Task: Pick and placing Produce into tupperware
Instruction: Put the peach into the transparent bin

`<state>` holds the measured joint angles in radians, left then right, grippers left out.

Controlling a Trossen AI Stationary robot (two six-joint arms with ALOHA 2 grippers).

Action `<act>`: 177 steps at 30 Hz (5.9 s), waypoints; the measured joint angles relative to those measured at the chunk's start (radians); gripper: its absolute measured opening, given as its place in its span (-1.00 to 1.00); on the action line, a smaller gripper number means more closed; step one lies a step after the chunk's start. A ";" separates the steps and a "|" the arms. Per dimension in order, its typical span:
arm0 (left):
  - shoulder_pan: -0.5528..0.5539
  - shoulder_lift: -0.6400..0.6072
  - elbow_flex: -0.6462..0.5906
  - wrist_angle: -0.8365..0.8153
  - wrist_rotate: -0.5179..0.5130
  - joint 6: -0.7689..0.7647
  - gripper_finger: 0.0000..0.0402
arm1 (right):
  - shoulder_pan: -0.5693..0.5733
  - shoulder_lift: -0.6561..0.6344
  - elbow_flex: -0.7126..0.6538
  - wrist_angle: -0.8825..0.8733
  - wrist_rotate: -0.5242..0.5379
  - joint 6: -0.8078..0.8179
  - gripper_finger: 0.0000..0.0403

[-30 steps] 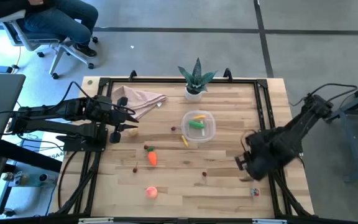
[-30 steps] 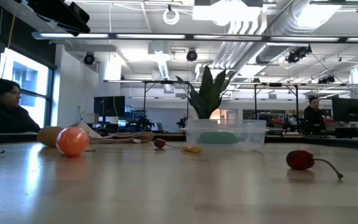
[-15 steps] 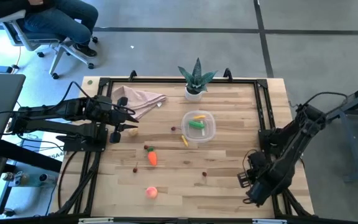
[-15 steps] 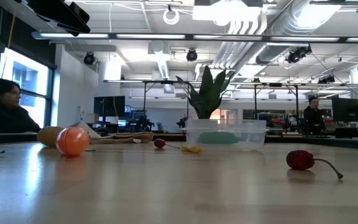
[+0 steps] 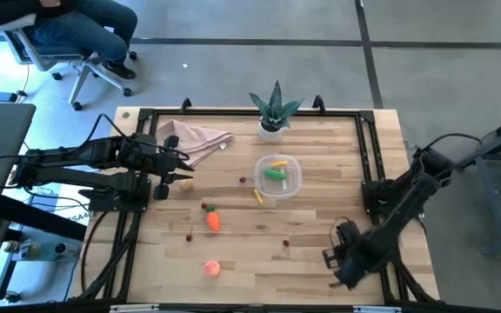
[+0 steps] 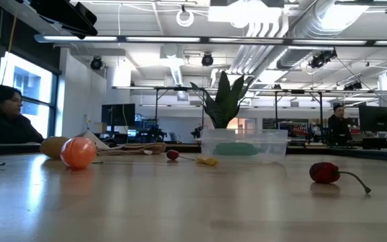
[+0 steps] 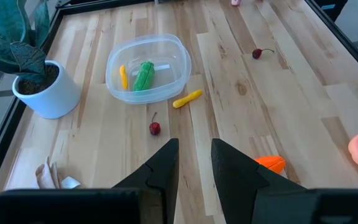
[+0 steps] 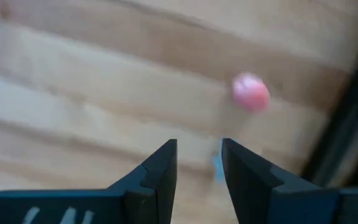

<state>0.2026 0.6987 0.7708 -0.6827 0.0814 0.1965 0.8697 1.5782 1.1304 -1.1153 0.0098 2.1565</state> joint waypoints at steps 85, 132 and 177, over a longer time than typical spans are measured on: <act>0.000 0.000 0.000 0.000 0.000 0.000 -0.59 | -0.003 -0.060 -0.409 0.371 -0.133 0.038 0.04; 0.000 0.000 0.000 0.000 0.000 0.000 -0.59 | -0.033 -0.059 -0.252 0.311 0.152 -0.135 -0.36; 0.000 0.000 0.000 0.000 0.000 0.000 -0.59 | -1.041 0.139 0.058 0.353 0.002 -1.668 -0.36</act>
<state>0.2028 0.6991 0.7708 -0.6827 0.0811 0.1966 -0.1718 1.7169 1.1880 -0.7623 0.0120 0.4882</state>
